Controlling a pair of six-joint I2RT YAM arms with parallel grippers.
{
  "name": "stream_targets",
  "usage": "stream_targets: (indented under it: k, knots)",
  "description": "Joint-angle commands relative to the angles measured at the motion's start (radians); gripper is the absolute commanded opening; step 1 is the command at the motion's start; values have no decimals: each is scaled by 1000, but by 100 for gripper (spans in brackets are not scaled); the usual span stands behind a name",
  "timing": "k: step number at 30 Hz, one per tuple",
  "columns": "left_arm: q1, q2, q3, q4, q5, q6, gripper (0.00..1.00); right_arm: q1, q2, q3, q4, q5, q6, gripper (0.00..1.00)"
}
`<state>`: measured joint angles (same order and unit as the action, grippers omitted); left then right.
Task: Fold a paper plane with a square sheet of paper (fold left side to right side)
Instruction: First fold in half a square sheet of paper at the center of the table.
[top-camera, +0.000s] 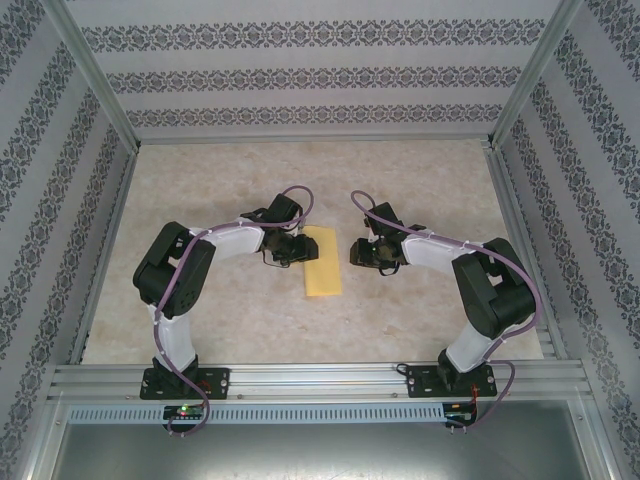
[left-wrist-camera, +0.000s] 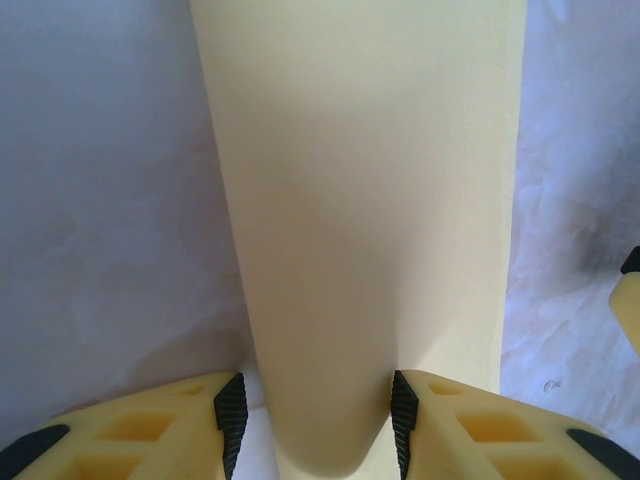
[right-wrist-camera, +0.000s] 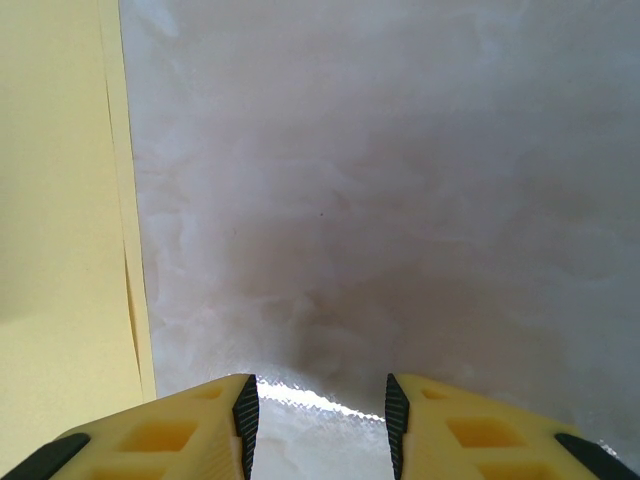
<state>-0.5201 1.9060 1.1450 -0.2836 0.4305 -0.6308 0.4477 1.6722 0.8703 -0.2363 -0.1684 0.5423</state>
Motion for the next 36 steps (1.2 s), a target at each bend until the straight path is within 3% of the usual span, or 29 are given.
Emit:
stream_targets:
  k: [1, 36]
  knots:
    - [-61, 90, 9, 49, 12, 30, 48, 8, -10, 25, -19, 23, -18, 40]
    - [-83, 134, 66, 1, 1, 56, 49, 19, -25, 30, -26, 33, -23, 40]
